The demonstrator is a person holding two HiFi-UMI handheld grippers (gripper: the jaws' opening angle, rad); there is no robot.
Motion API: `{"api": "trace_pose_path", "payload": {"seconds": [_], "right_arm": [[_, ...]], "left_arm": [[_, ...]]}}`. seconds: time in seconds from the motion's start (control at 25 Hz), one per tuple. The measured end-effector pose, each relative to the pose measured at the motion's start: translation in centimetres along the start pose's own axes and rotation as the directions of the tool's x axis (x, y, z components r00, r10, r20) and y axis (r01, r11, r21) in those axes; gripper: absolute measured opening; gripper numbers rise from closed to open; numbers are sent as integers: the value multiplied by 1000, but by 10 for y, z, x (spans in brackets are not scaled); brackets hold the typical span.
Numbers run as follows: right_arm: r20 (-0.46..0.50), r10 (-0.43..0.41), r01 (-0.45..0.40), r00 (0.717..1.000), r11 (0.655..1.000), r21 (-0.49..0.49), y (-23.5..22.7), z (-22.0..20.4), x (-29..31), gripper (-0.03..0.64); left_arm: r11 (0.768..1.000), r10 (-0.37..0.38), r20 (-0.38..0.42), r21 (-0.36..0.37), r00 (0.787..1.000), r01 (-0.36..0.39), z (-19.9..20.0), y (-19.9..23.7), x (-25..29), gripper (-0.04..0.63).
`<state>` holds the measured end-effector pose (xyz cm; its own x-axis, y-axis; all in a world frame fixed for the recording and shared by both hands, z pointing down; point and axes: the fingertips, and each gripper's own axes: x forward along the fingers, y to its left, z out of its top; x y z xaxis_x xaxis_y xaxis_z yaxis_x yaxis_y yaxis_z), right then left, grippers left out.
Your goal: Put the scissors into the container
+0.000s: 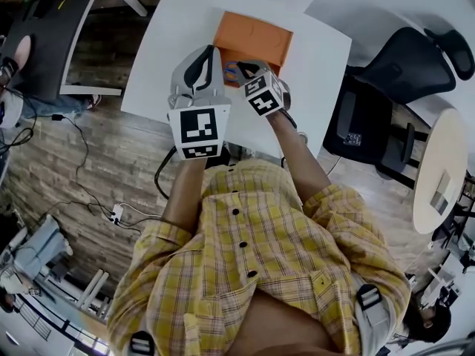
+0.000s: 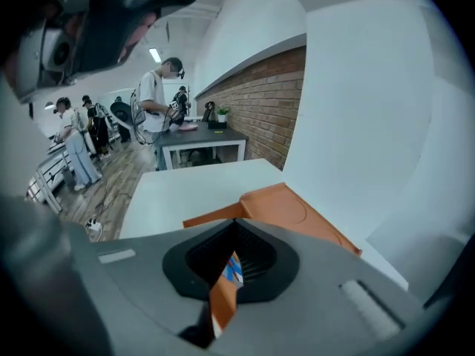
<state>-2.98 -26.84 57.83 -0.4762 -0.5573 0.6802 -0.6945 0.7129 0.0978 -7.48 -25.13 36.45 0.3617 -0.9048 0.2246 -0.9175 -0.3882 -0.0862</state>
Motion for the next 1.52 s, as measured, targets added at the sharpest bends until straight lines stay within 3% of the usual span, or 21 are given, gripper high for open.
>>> {"api": "trace_pose_path", "payload": {"seconds": [0.44,0.84,1.52], "right_arm": [[213,-76,31,974,978,207,-2,44,-57,6],[341,-139,56,930,968,244,-8,76,-104,6],[461,-232,91,856,947,308,-3,109,-153,6]], "left_arm": [[1000,-1,-1,6,1000,1,-4,-2,-11,-2],[1000,6,6,17,1000,-6,-1,-2,-23,-2],[1000,-4,21,2,1000,4,0,-4,-30,-2]]}}
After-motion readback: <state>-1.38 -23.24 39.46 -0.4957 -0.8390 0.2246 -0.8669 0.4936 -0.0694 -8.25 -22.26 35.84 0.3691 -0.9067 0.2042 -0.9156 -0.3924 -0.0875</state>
